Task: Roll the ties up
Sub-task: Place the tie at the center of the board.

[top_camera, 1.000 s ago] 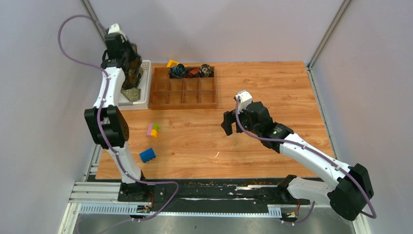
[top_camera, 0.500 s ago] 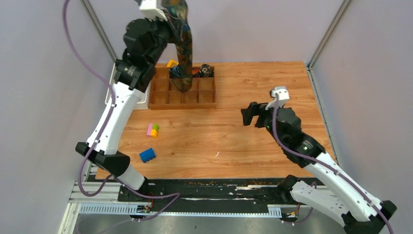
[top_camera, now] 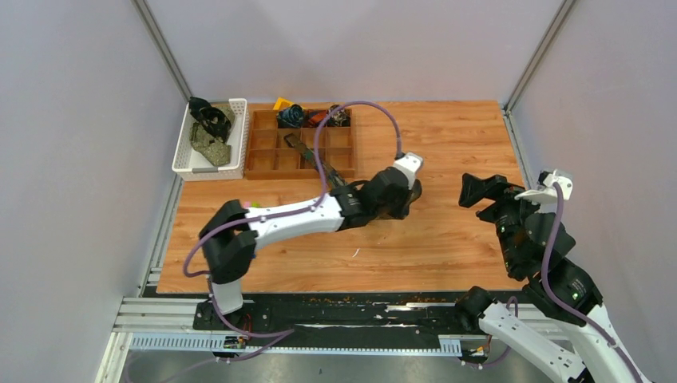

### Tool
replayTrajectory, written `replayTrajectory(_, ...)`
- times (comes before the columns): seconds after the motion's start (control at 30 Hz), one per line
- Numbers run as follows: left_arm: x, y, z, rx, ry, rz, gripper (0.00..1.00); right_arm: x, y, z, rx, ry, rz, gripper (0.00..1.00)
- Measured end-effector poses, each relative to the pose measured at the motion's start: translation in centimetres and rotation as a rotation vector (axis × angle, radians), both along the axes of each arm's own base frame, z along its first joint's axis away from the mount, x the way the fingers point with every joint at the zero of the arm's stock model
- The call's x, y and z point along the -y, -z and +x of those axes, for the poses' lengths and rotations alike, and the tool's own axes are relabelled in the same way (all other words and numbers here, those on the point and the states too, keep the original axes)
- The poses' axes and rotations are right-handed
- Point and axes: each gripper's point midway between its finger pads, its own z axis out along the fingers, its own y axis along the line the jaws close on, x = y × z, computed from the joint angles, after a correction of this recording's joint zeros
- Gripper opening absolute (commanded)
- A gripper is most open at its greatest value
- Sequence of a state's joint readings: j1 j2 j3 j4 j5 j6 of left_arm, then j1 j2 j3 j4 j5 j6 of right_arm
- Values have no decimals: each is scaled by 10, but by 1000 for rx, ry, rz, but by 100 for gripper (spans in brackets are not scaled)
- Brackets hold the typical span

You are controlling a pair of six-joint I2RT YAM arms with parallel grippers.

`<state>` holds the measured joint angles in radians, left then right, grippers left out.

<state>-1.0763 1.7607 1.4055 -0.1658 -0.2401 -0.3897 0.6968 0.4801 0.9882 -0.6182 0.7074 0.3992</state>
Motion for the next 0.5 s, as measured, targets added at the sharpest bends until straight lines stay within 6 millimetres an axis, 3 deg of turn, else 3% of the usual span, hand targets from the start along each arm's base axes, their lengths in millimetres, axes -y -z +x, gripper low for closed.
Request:
replayTrajectory(0.1,41,20,-4,-25,18,1,0,6,1,-4,-11,15,-1,85)
replayTrajectory(0.23,101,23,7,-18,6,-55,1,12,6,-9,-34,32,-8,84)
replayTrajectory(0.27,112,24,9,-14,-1,-62,5,15,7,-11,-36,38,-8,84)
replayTrajectory(0.37,144,37,18,-10,-29,-79,39,23,6,-19,-18,50,22,83)
replayTrajectory(0.43,161,54,19,-25,-25,-87,84,30,8,-25,2,62,48,83)
replayTrajectory(0.47,170,64,17,-41,-9,-91,97,32,9,-27,6,66,54,83)
replayTrajectory(0.5,177,72,14,-60,10,-99,99,35,11,-29,7,73,57,83)
